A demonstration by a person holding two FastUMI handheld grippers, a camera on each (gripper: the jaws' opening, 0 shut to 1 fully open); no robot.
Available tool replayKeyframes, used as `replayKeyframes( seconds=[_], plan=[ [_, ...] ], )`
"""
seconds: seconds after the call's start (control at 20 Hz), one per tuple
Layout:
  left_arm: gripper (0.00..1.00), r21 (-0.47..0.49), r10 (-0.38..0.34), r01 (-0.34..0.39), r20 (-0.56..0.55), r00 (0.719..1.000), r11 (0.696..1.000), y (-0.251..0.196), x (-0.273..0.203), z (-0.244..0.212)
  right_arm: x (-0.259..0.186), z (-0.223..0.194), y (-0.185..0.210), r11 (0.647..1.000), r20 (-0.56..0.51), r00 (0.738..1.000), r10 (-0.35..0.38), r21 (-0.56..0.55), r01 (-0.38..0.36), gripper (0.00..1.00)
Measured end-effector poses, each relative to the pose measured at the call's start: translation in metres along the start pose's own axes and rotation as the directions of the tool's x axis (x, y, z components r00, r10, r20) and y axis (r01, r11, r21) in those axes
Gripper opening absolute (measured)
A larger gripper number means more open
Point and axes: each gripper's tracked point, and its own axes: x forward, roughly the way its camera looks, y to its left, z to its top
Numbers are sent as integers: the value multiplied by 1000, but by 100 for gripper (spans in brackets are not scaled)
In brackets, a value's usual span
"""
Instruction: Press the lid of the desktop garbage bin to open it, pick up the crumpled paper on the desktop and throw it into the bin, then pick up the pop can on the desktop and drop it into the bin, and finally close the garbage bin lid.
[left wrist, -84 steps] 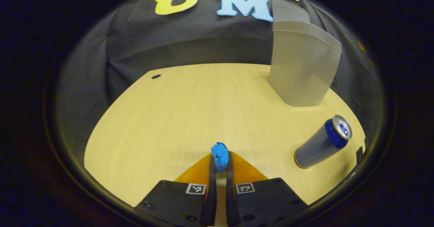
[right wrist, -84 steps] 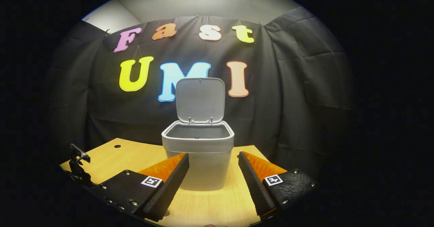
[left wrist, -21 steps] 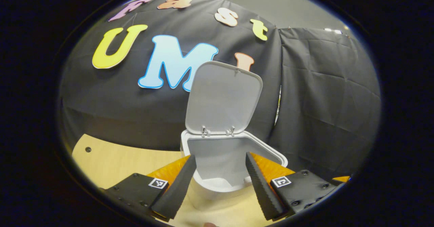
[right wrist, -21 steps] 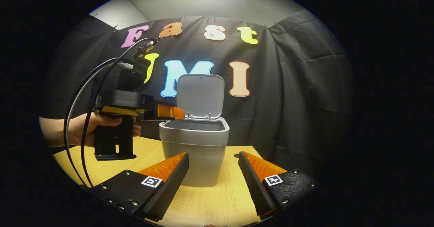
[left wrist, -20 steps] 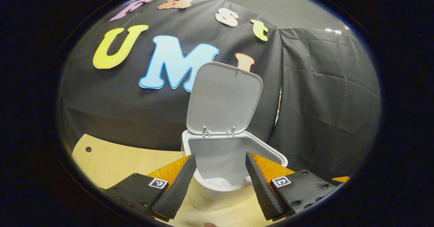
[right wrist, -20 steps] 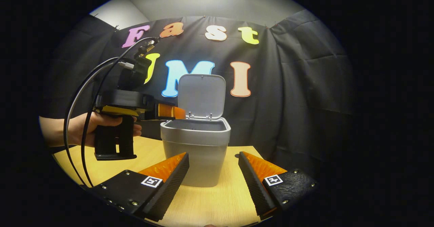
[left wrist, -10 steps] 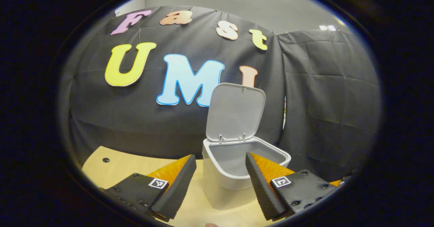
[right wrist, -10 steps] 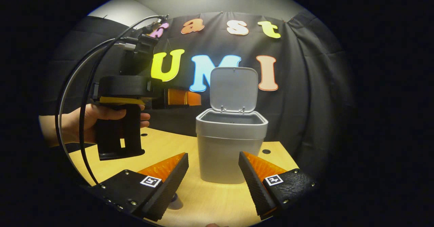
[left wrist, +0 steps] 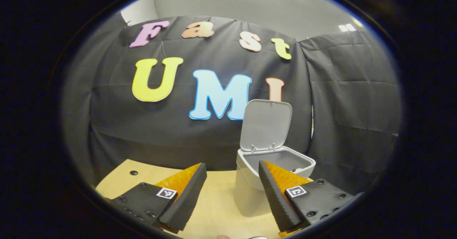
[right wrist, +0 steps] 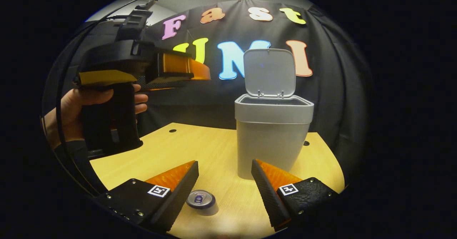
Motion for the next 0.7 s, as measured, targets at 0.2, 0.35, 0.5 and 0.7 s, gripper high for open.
replayKeyframes(
  seconds=[0.2, 0.35, 0.5, 0.7],
  plan=[
    [100, 10, 36, -36, 11, 999, 999, 11, -20, -1, 9, -20, 18, 999, -60, 997, 49, -19, -50, 95],
    [100, -2, 60, -60, 17, 998, 998, 18, -35, 0, 16, -36, 25, 997, -114, 991, 69, -27, -73, 95],
    [100, 5, 76, -76, 17, 997, 997, 23, -47, -3, 24, -53, 32, 994, -180, 978, 102, -17, -106, 95],
    [100, 5, 94, -94, 13, 996, 996, 29, -57, -8, 26, -80, 37, 992, -264, 957, 118, -9, -124, 95]
  ],
)
